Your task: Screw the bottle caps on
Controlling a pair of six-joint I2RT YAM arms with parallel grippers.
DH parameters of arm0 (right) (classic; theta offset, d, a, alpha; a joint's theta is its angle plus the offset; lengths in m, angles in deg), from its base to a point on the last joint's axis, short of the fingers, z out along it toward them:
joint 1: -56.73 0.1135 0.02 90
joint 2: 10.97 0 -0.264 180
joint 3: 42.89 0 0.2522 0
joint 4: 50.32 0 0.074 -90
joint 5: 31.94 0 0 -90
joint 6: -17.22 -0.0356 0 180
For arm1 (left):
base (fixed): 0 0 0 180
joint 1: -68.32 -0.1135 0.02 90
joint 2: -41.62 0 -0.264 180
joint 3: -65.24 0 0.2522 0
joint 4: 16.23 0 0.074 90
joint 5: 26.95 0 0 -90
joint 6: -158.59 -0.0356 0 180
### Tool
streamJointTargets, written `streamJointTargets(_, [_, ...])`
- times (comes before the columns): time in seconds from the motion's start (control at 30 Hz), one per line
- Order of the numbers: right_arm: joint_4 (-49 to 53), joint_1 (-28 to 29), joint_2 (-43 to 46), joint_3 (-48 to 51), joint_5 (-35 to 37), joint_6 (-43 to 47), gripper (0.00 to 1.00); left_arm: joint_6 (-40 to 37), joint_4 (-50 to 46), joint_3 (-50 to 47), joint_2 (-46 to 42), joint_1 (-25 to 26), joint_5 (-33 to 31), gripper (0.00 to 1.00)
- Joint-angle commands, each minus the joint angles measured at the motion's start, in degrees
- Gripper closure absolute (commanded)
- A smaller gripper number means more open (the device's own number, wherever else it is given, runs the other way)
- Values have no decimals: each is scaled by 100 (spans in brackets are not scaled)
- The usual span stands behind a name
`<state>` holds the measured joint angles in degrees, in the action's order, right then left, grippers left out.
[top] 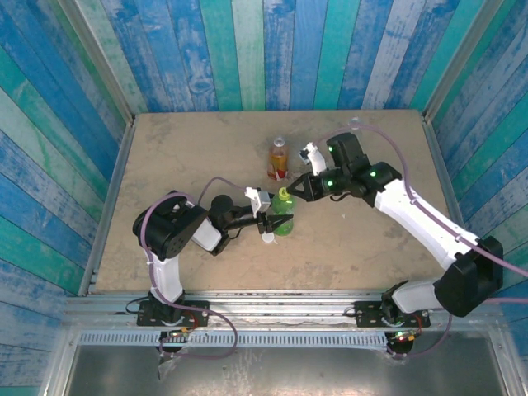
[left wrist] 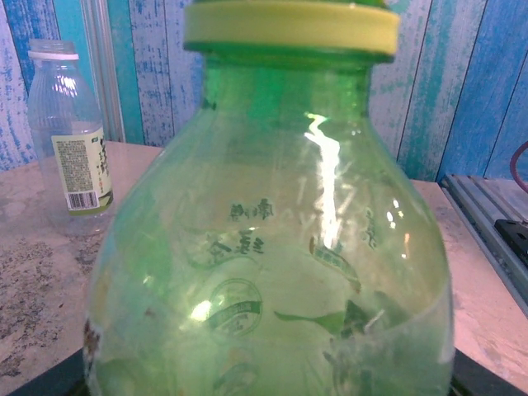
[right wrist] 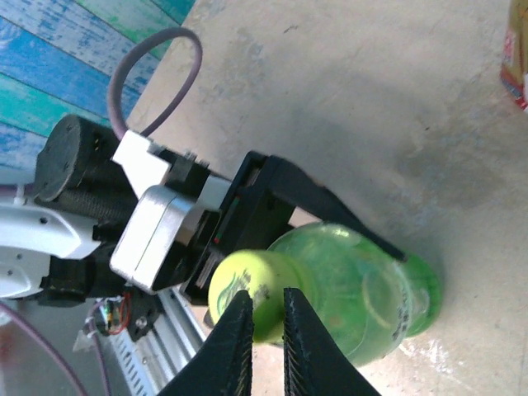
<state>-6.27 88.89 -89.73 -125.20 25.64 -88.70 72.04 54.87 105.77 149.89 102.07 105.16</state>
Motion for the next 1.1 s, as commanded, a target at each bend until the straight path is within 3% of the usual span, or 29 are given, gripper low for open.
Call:
streamJointTargets(0.0, [272,22,163,228,-330,-85,87,-63,-348,-40,180,-26,-115,37])
streamJointTargets(0.13, [223,12,414,183,-87,-100,86,-50,-352,-21,204,-25,-102,37])
streamJointTargets(0.27, [73,-28,400,15,304,-95,79,-37,-345,-16,201,-27,-93,37])
streamJointTargets(0.47, [142,-35,-262,-511,47,91,74,-75,-382,-40,158,-25,-104,37])
streamJointTargets(0.67, [193,-41,-510,-580,-292,105,81,-135,-458,-48,92,-27,-110,37])
streamJointTargets(0.87, [120,-31,-40,27,-354,-32,91,-89,-402,-77,91,-26,-137,37])
streamJointTargets(1.07, [107,-2,314,343,-568,-102,91,-29,-366,-92,63,-27,-234,37])
